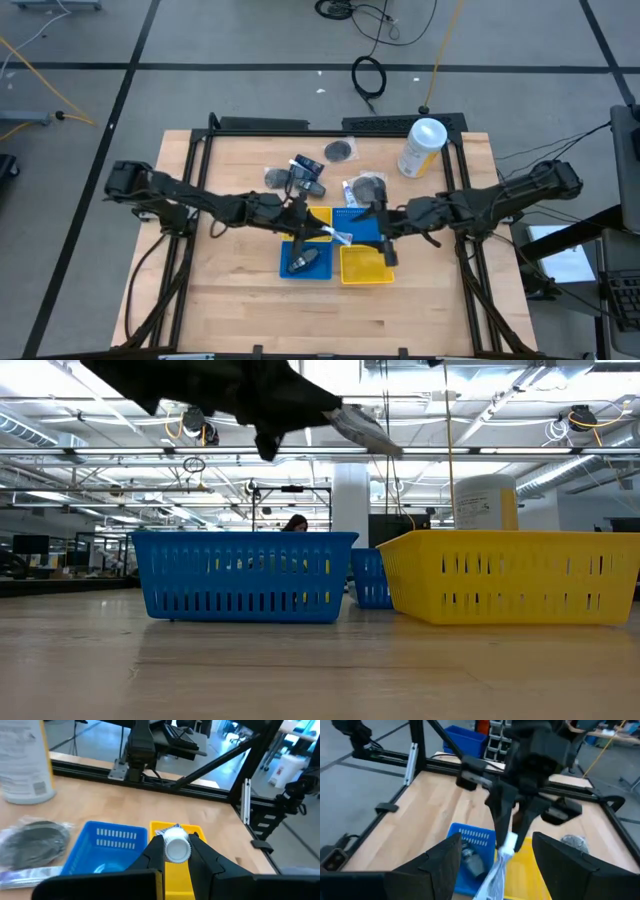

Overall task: Pick & Place Travel size toiletries
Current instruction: Put the white toothpaste into the bottom yellow basket

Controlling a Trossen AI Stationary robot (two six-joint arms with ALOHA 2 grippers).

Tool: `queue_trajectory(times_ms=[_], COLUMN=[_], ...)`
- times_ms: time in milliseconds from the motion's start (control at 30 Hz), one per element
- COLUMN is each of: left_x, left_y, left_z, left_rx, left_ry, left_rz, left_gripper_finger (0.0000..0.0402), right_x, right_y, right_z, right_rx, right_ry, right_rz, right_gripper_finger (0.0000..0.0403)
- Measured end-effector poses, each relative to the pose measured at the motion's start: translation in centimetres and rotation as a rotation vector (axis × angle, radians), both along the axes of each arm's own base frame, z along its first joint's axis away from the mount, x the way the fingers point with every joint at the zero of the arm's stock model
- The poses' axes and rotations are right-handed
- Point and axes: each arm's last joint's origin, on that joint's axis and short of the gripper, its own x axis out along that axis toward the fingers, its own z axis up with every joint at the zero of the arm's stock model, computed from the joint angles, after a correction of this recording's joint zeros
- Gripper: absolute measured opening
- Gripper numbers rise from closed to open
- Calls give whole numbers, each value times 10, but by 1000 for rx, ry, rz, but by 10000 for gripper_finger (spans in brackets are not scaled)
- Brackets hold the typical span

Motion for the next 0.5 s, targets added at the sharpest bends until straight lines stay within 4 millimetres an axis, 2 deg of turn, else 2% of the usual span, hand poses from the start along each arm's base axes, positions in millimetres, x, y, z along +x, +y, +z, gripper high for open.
queue_trajectory(times_ms=[133,333,500], left_x=[11,24,29], left_y=[-5,-26,-33], left_z=[-19,-53,-65], left_rx=[-84,-154,-180], left_ry=[20,24,10], left_rz=[-16,-53,-62], left_gripper_finger=[36,36,36], right_x=[-5,-6,-6], right_y=[4,5,5], right_z=[2,2,2], right_rx=[17,23,22], right_ry=[3,6,9], right_rz=[14,14,13], right_gripper_finger=[228,227,224])
